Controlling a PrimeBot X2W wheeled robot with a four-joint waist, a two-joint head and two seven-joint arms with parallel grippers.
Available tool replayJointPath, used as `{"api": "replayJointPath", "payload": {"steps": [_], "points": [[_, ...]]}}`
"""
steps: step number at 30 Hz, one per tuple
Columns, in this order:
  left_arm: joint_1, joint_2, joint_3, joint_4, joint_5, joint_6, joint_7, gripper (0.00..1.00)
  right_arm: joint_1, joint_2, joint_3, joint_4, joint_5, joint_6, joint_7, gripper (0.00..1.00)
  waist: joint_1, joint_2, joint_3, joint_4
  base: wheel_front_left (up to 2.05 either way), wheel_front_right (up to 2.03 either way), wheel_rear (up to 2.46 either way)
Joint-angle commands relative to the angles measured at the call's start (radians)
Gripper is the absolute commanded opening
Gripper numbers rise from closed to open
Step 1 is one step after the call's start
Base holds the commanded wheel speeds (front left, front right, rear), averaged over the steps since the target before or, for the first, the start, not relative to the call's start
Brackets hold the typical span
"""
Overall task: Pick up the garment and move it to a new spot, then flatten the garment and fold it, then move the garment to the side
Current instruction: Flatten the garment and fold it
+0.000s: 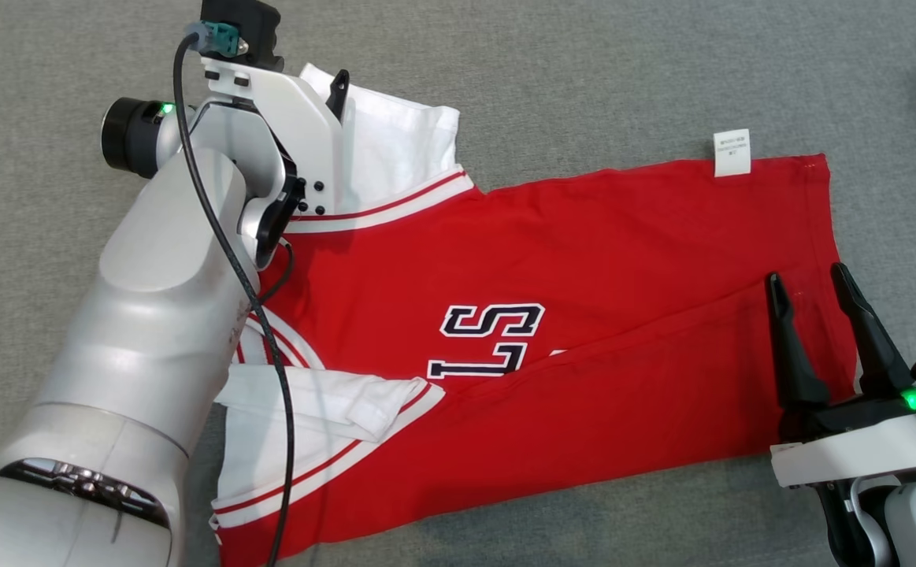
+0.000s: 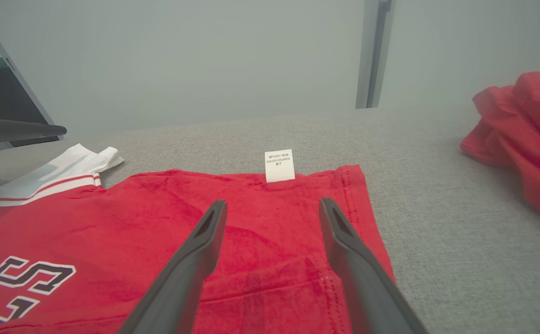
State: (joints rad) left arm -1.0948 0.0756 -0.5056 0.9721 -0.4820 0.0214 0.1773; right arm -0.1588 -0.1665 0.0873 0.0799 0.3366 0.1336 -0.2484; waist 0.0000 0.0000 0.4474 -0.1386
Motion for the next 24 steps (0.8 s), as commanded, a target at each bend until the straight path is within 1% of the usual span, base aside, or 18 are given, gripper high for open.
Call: {"api": "replayJointPath", "payload": {"steps": [1,7,14,22,23,24], "points": [[-0.052,0.028,0.012,0.005,0.010,-0.009,0.004,1.00,-0.009,-0.016,0.026,-0.022,0.008,-0.003,-0.013,1.00,0.0000,0.0000,0.008,-0.013,0.00,0.00,0.00],[-0.103,0.032,-0.006,0.117,0.022,-0.025,-0.005,1.00,-0.015,-0.018,0.030,-0.023,0.013,-0.003,-0.013,1.00,0.0000,0.0000,0.023,-0.038,0.00,0.00,0.00],[-0.140,0.042,-0.022,0.192,0.035,-0.033,-0.038,1.00,-0.020,-0.016,0.036,-0.022,0.013,-0.003,-0.013,1.00,0.0000,0.0000,0.039,-0.055,0.00,0.00,0.00],[-0.167,0.038,-0.023,0.250,0.022,-0.052,-0.071,1.00,-0.022,-0.012,0.033,-0.022,0.009,-0.003,-0.013,1.00,0.0000,0.0000,0.054,-0.061,0.00,0.00,0.00],[-0.168,0.037,-0.025,0.254,0.021,-0.055,-0.075,0.79,-0.024,-0.012,0.032,-0.021,0.009,-0.003,-0.013,1.00,0.0000,0.0000,0.055,-0.061,0.00,0.00,0.00],[-0.169,0.036,-0.027,0.258,0.022,-0.060,-0.078,0.50,-0.025,-0.012,0.032,-0.021,0.008,-0.003,-0.013,1.00,0.0000,0.0000,0.056,-0.061,0.00,0.00,0.00]]}}
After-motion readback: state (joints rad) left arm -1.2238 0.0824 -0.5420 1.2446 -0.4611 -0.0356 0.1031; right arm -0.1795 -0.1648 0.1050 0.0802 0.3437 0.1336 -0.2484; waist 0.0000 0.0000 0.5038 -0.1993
